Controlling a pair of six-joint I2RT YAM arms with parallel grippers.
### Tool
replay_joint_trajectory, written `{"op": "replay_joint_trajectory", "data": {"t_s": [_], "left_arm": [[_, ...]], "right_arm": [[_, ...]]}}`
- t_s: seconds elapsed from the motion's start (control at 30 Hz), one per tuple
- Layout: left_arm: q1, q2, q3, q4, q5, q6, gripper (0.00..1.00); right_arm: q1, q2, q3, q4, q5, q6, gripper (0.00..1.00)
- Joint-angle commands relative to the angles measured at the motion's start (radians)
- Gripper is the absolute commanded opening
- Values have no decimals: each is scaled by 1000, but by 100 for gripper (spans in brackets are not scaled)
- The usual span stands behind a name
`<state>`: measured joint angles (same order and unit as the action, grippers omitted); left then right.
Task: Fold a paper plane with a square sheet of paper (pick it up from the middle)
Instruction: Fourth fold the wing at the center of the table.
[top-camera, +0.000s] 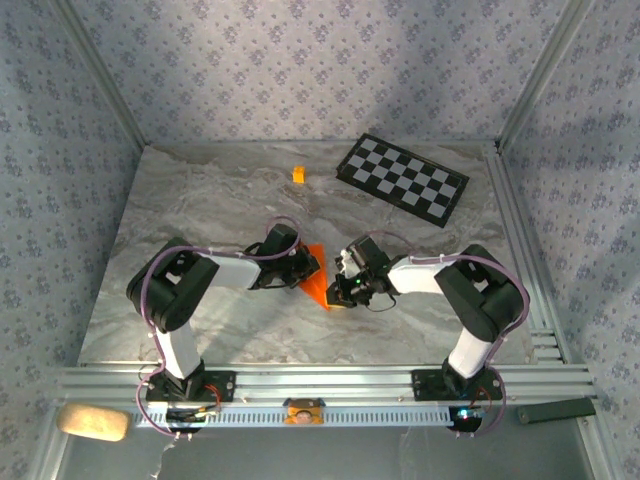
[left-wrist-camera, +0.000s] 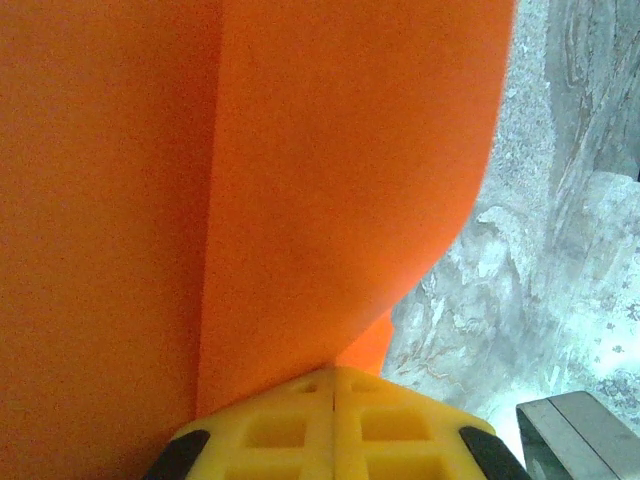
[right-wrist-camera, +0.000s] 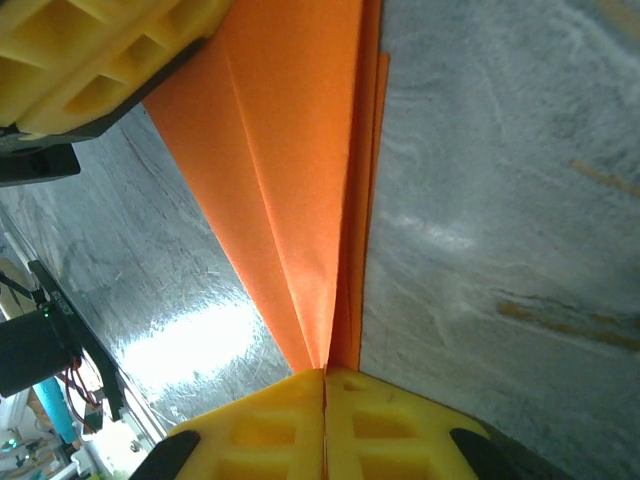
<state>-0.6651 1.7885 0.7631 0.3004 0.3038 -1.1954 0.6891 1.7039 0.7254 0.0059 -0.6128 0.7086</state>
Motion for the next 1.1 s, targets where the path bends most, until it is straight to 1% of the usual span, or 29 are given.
{"op": "replay_joint_trajectory", "data": {"t_s": [0.0, 0.1, 0.2, 0.33, 0.4, 0.43, 0.5, 0.6, 0.73, 0.77, 0.93, 1.0, 1.07], "left_arm": [[9, 8, -24, -50, -79, -1, 6], [7, 8, -24, -50, -78, 0, 6], [8, 9, -24, -50, -78, 0, 6], [8, 11, -25, -50, -78, -2, 6], [8, 11, -24, -49, -78, -4, 6], [9, 11, -24, -50, -80, -3, 6], [9, 12, -24, -51, -80, -3, 6], [8, 13, -24, -51, -80, -4, 6], [8, 15, -24, -49, -78, -6, 6], [7, 15, -25, -49, -79, -6, 6], [8, 14, -27, -48, -80, -6, 6], [9, 14, -29, -47, -80, -7, 6], [8, 14, -30, -46, -80, -8, 6]], "right_arm": [[27, -20, -14, -169, -21, -33, 8], [29, -17, -22, -188, -16, -51, 7], [34, -5, -26, -200, -16, -60, 9], [39, -4, -26, -216, -5, -65, 6], [40, -13, -25, -232, 17, -67, 2], [41, -20, -25, -234, 21, -67, 3], [43, -29, -20, -243, 6, -72, 10], [51, -37, -15, -254, 15, -73, 10], [53, -22, -19, -256, 22, -72, 4], [53, -16, -19, -257, 25, -73, 0], [62, 18, -1, -323, 81, -72, 0], [69, 16, 6, -351, 106, -108, 0], [78, 3, 12, -373, 129, -114, 5]]}}
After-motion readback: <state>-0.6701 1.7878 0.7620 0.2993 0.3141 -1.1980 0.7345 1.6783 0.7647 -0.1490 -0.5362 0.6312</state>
